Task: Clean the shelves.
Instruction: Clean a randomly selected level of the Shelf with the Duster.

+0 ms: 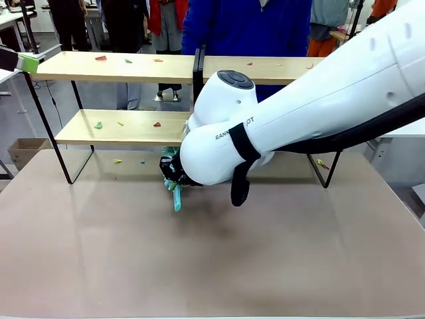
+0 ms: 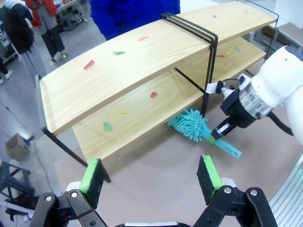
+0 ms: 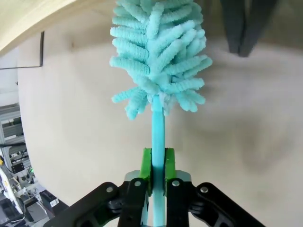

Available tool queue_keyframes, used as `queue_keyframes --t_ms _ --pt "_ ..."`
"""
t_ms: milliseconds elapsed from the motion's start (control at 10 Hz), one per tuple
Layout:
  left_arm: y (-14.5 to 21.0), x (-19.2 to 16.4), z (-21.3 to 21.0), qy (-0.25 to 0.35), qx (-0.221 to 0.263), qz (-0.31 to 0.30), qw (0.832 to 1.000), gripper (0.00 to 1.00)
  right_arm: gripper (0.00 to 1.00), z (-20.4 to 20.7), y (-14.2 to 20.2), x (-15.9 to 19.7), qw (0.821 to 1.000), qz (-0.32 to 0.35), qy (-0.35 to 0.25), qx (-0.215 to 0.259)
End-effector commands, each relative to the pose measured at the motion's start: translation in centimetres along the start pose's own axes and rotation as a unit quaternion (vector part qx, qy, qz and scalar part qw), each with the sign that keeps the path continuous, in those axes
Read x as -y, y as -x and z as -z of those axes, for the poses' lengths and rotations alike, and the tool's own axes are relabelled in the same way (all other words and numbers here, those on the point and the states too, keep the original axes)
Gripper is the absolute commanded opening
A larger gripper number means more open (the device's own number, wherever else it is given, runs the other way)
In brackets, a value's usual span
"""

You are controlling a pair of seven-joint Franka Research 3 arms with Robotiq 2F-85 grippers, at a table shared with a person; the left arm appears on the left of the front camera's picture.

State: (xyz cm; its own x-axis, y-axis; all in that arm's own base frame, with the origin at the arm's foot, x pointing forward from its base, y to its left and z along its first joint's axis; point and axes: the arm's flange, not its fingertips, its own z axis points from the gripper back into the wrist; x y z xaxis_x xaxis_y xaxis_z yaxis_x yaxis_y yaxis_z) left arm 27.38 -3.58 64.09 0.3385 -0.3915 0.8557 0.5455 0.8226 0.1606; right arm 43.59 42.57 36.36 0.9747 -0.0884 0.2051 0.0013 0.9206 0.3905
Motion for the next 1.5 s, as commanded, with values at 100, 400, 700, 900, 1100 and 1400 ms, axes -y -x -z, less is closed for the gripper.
queue_keyframes --t_ms 100,400,700,900,1100,1400 --pt "0.1 0.0 0.0 -0.001 -0.001 0.001 1.000 1.00 0.12 2.5 -2.3 -2.3 1.000 0.003 0.003 -0.004" --pt "0.1 0.0 0.0 -0.001 -0.001 0.001 1.000 1.00 0.12 3.8 -3.5 -4.2 0.999 -0.047 -0.009 -0.016" --pt "0.1 0.0 0.0 -0.001 -0.001 0.001 1.000 1.00 0.12 4.8 -4.4 -5.7 0.994 -0.096 -0.032 -0.046" --pt "0.1 0.0 0.0 -0.001 -0.001 0.001 1.000 1.00 0.12 5.1 -5.2 -5.9 0.986 -0.128 -0.069 -0.075" --pt "0.1 0.0 0.0 -0.001 -0.001 0.001 1.000 1.00 0.12 5.2 -5.8 -6.0 0.976 -0.155 -0.085 -0.124" --pt "0.1 0.0 0.0 -0.001 -0.001 0.001 1.000 1.00 0.12 3.1 -5.0 -5.1 0.951 -0.211 -0.121 -0.191"
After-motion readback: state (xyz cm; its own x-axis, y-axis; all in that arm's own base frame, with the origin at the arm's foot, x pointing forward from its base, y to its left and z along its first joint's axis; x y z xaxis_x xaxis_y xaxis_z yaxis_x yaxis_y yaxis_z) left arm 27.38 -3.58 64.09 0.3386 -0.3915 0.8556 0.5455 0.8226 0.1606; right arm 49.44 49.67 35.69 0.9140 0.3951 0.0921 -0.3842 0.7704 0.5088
